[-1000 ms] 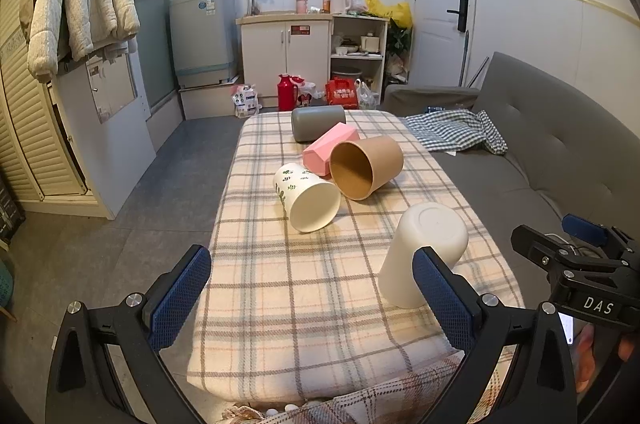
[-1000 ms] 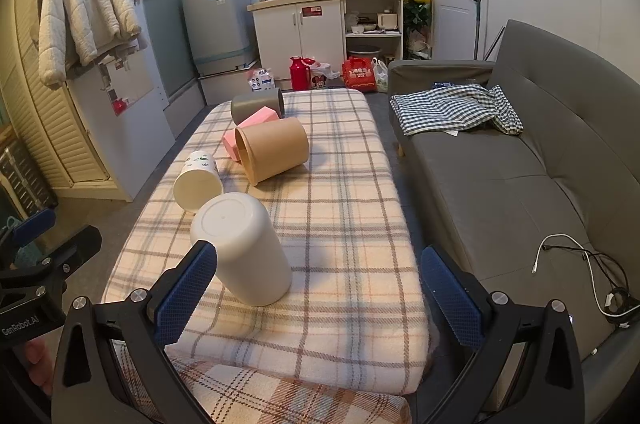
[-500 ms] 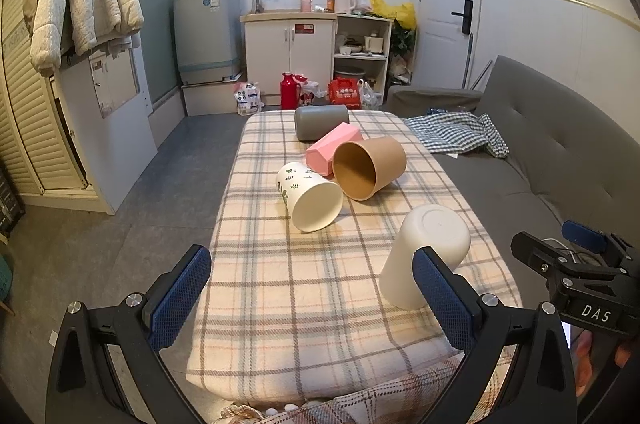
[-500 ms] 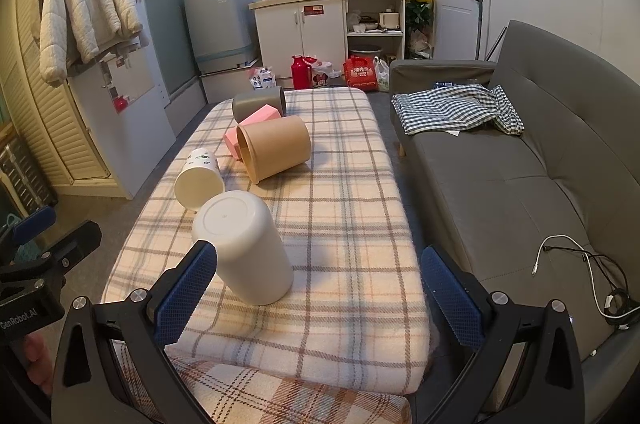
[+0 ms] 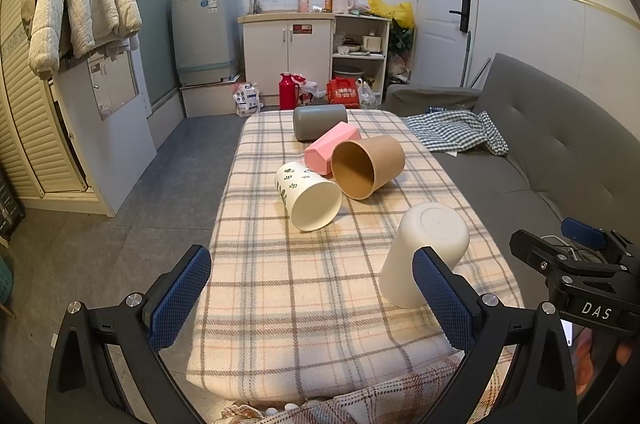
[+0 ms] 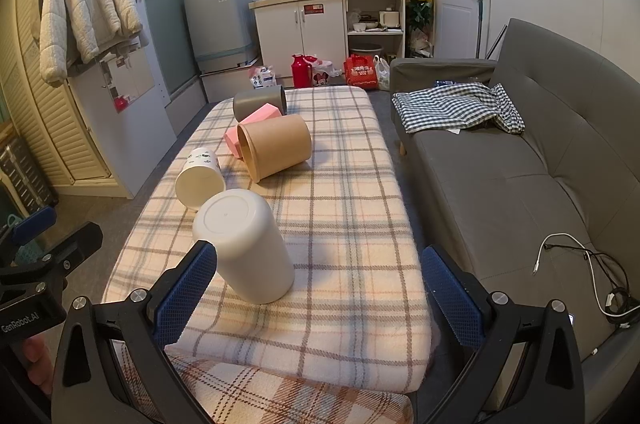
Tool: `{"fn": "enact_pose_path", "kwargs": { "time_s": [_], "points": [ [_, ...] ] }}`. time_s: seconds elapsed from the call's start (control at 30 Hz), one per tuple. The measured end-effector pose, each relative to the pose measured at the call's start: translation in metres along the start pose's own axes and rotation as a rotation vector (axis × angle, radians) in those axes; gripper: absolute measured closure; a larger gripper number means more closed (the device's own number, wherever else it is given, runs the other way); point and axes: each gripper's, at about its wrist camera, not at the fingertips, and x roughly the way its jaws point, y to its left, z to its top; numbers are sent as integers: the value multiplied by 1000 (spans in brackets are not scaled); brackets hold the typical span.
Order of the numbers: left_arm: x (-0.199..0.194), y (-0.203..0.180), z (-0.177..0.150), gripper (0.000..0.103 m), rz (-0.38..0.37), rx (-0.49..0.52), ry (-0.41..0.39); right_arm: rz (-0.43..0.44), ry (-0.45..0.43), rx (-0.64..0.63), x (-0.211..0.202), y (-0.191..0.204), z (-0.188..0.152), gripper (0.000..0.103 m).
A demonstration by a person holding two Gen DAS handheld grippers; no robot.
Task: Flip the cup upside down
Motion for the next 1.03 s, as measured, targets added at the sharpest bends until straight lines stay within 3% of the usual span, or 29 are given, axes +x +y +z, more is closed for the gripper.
{"fn": "enact_pose_path", "kwargs": {
  "time_s": [1.03],
  "points": [
    [1, 1, -1, 0, 6, 3, 1, 1, 2, 2, 0, 1, 0, 0]
  ]
}}
